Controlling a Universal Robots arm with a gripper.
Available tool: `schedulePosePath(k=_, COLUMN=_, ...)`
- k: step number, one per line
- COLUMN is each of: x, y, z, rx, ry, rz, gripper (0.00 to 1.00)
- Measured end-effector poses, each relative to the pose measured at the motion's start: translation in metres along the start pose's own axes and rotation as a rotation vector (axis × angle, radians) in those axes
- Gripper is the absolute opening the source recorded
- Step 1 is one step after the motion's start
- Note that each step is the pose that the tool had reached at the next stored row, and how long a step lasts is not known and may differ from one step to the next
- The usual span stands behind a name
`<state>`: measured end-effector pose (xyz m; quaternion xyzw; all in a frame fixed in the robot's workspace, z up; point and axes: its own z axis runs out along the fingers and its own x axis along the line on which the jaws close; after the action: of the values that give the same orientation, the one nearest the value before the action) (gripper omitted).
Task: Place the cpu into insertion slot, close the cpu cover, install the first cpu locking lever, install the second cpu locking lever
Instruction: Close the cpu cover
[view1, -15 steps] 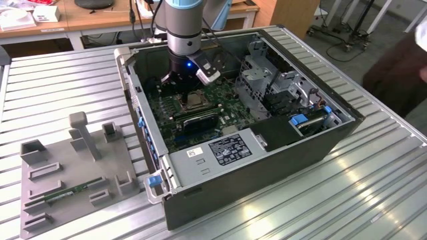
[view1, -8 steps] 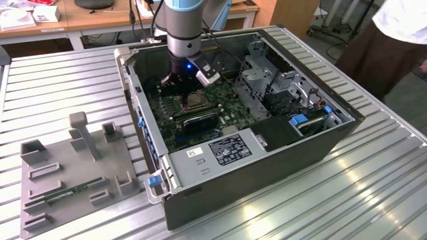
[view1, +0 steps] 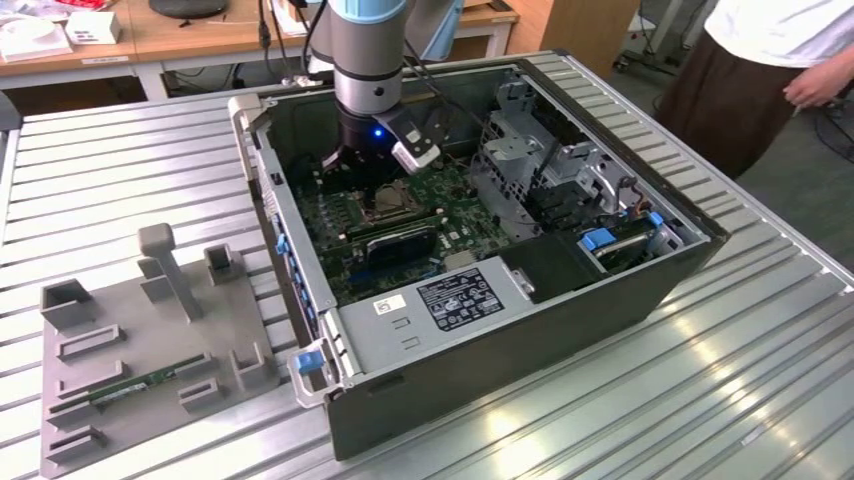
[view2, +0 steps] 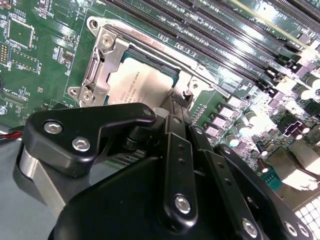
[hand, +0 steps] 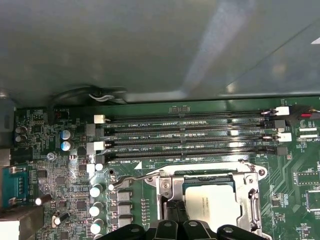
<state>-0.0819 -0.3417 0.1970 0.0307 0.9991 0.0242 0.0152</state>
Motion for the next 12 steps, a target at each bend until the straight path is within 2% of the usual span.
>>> schedulePosePath(k=8, x=0.0003, y=-0.0005, z=0.0009, rx=0.0011, ry=0.0007, rz=0.0, gripper=0.11)
schedulePosePath(k=12, x=-0.0001, y=0.0002, z=-0.0005, rx=-0.0011, ry=-0.0008, rz=0.0, gripper=0.11)
